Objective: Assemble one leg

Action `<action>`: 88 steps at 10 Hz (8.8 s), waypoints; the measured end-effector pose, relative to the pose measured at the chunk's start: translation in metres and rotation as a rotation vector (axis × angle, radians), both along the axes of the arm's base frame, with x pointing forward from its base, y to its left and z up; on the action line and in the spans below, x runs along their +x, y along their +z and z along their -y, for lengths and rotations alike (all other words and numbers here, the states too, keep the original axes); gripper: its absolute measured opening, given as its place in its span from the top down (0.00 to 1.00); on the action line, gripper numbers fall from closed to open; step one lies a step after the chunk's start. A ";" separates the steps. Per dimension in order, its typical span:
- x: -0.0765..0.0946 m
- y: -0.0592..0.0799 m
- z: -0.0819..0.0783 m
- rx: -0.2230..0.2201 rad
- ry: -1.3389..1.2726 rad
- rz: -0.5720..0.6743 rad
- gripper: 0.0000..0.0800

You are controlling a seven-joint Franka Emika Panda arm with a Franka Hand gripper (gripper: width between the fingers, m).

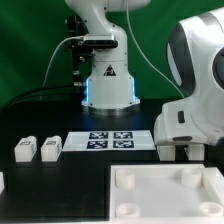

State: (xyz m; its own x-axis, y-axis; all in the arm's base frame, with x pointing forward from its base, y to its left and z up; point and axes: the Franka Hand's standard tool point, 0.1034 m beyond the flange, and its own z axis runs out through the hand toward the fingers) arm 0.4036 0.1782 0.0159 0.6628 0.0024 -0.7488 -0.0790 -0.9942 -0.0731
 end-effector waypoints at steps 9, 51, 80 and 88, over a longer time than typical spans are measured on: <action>-0.001 -0.002 0.000 0.000 -0.001 0.001 0.63; 0.216 0.089 0.059 0.026 -0.011 1.481 0.63; 0.229 0.077 0.059 0.076 -0.029 0.999 0.19; 0.220 0.068 0.058 0.109 -0.011 0.769 0.47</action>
Offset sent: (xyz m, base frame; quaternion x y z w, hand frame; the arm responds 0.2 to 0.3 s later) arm 0.0000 0.0000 0.0000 0.0000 0.0000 0.0000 1.0000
